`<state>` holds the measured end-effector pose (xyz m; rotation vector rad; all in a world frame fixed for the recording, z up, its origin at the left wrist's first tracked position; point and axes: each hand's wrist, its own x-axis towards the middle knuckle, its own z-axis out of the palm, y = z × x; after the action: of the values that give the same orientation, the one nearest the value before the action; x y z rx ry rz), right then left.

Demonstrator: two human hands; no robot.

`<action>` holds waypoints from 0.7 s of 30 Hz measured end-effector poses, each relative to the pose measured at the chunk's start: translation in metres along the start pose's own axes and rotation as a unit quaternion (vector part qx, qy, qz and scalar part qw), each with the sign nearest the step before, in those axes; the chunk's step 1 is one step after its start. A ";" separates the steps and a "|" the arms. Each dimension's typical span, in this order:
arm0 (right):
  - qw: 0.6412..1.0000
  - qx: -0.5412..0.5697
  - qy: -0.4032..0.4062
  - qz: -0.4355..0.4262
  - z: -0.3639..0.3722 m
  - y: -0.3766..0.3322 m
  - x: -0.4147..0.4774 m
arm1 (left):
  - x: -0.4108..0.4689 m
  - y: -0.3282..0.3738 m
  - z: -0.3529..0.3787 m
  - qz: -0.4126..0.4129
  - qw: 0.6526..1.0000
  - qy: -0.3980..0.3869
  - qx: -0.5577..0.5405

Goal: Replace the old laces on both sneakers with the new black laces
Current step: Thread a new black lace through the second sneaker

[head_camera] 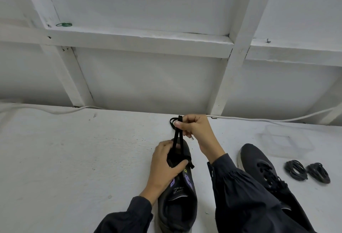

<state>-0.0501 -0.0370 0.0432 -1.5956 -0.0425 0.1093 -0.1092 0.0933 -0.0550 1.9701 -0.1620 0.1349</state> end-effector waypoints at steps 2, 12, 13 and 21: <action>1.000 0.000 -0.014 0.001 -0.001 0.000 -0.001 | 0.001 -0.001 0.002 -0.002 1.000 -0.006 -0.010; 0.999 0.033 -0.008 -0.021 0.006 -0.018 -0.003 | 0.000 -0.008 0.001 -0.076 0.996 -0.043 -0.035; 0.998 0.051 0.000 -0.025 0.005 -0.020 -0.001 | -0.001 -0.008 0.001 -0.078 0.995 -0.045 -0.033; 0.983 0.175 -0.017 -0.048 0.006 -0.059 0.011 | -0.002 -0.006 -0.002 -0.085 0.995 -0.058 -0.011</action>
<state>-0.0374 -0.0282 0.1011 -1.2372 -0.1198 0.0645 -0.1105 0.0978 -0.0602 1.9600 -0.0695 -0.0917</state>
